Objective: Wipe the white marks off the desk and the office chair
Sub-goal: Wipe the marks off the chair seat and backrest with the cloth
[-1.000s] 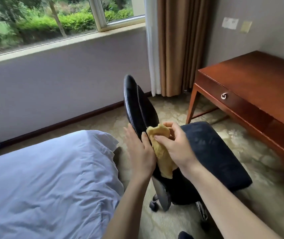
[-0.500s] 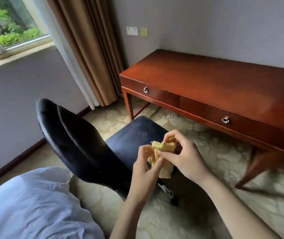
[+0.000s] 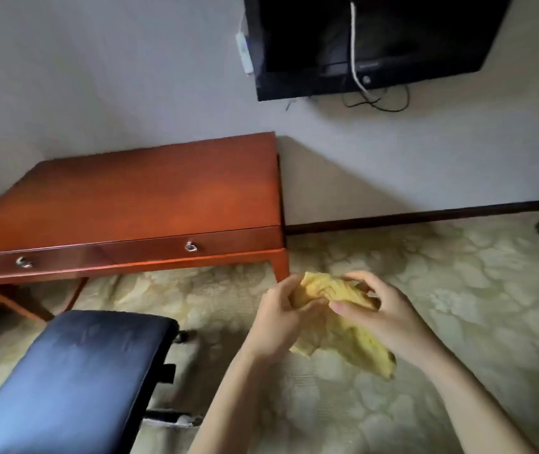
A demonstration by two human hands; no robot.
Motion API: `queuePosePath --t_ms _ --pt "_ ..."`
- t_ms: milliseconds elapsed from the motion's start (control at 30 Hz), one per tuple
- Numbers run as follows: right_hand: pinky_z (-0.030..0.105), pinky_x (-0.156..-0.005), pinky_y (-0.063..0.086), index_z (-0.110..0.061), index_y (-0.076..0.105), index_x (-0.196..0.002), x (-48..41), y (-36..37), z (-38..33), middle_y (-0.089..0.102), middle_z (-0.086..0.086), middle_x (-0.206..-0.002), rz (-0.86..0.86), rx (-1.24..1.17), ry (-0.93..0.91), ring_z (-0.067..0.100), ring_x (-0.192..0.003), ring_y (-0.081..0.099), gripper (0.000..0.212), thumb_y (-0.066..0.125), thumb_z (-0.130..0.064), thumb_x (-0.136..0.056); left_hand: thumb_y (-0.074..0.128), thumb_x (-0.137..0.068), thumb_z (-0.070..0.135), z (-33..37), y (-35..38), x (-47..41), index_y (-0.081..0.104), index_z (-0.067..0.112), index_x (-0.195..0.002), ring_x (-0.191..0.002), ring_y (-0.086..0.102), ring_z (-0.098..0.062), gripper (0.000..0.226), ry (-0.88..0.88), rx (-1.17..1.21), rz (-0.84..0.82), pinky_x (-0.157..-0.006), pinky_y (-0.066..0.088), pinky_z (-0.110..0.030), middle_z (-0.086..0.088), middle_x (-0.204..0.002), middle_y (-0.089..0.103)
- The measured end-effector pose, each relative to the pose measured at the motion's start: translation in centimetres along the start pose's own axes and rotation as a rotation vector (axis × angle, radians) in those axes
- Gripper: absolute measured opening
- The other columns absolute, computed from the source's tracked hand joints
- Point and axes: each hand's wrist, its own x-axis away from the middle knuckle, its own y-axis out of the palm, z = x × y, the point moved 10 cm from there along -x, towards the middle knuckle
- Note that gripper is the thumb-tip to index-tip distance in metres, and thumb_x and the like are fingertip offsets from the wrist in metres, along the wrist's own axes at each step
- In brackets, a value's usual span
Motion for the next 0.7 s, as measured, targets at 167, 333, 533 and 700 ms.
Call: queuePosePath --t_ms 167,333,533,700 --pt "0.01 -0.063 0.045 -0.038 0.066 -0.09 4.1 -14.5 6.9 0.069 -0.016 -0.086 0.194 -0.135 0.13 0.0 -0.08 0.065 0.027 0.067 -0.058 -0.071 0.068 -0.086 0.019 7.1 15.5 -5.2 0.063 0.01 -0.091 -0.073 0.059 -0.015 0.011 0.102 -0.04 -0.381 -0.068 0.051 -0.033 -0.002 -0.079 0.062" --pt "0.016 -0.061 0.048 -0.032 0.061 -0.084 7.5 -25.0 11.4 0.064 -0.011 -0.078 0.502 -0.12 0.135 0.004 -0.072 0.061 0.015 0.073 -0.026 -0.078 0.059 -0.093 0.023 12.5 26.9 -7.4 0.065 0.008 -0.091 -0.079 0.061 -0.026 0.016 0.176 0.014 -0.646 -0.078 0.051 -0.044 -0.016 -0.085 0.065" --pt "0.03 -0.076 0.053 -0.04 0.058 -0.095 8.3 -35.8 16.0 0.062 -0.008 -0.099 0.652 -0.22 0.144 0.016 -0.094 0.061 0.04 0.083 -0.023 -0.068 0.056 -0.095 0.023 17.5 39.9 -13.4 0.057 -0.007 -0.095 -0.076 0.056 -0.025 0.03 0.202 0.061 -0.777 -0.08 0.049 -0.05 -0.021 -0.085 0.058" --pt "0.019 -0.083 0.049 -0.058 0.042 -0.114 5.8 -45.5 19.0 0.052 -0.013 -0.12 0.79 0.081 0.179 0.006 -0.106 0.054 0.075 0.077 -0.007 -0.071 0.057 -0.093 0.029 20.8 50.0 -20.8 0.068 0.012 -0.097 -0.093 0.067 -0.022 0.02 0.102 0.112 -0.855 -0.075 0.054 -0.025 -0.006 -0.096 0.07"
